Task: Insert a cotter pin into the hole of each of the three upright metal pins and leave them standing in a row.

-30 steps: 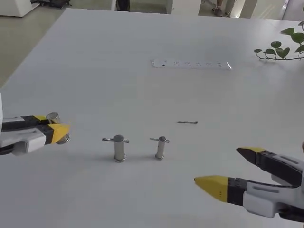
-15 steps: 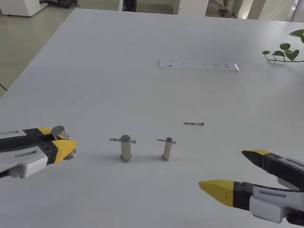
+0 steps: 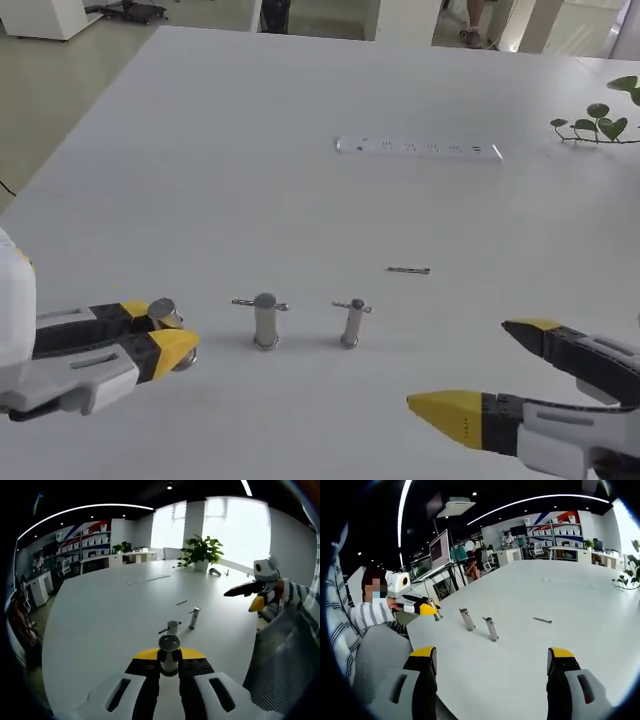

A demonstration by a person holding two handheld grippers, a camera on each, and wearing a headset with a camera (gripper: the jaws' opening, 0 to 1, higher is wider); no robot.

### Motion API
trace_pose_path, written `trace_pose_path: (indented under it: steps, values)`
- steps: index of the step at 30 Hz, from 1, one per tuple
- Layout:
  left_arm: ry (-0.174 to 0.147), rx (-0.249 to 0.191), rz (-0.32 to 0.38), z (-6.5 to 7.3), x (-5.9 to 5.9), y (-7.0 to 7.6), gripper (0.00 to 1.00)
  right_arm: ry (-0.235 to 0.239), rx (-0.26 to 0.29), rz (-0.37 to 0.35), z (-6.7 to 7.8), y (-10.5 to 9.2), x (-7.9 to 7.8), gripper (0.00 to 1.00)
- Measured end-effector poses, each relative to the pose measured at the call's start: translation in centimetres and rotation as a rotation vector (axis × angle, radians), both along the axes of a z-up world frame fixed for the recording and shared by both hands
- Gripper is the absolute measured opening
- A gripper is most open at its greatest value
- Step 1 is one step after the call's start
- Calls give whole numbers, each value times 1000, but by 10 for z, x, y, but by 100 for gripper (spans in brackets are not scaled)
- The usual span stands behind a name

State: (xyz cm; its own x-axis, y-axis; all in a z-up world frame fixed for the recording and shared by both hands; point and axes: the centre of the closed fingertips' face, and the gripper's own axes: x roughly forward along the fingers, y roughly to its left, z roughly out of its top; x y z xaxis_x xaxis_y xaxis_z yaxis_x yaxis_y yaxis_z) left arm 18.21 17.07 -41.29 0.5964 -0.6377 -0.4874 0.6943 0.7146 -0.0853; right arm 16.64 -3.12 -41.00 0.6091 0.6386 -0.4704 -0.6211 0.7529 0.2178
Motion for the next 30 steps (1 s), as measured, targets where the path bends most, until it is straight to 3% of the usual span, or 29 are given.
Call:
trace_pose_path:
  steps: [18, 30]
  values:
    - [12, -9, -109, -9, -14, -47, 9, 9, -1, 12, -3, 4, -3, 89]
    - [8, -16, -136, -11, -12, -73, 9, 20, -7, 21, -8, 6, -6, 89]
